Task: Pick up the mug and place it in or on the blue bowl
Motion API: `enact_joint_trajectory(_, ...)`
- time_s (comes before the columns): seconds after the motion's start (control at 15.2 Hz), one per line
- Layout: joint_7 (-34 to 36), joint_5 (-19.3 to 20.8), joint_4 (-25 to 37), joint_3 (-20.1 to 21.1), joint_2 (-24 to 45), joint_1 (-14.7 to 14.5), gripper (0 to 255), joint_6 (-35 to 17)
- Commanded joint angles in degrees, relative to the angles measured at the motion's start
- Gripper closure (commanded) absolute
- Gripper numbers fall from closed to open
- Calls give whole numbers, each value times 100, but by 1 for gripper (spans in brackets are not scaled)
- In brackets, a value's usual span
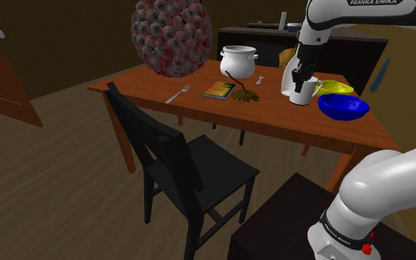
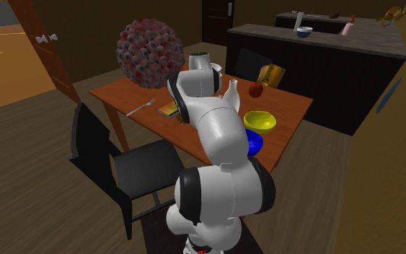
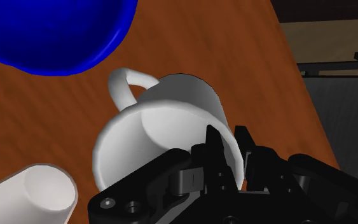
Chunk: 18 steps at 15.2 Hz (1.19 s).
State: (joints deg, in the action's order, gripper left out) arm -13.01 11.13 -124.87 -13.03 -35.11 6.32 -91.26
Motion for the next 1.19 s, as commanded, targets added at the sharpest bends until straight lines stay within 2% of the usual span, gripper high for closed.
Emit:
enact_joint_trajectory(0.0,-15,-14,178,13,40,-8,255,139)
enact_joint_trajectory(0.99,-149,-110,1709,76,483,-59,255,1225)
enact_joint_trajectory(1.12,-273,-57,1758,-1,420,-24,255,1320)
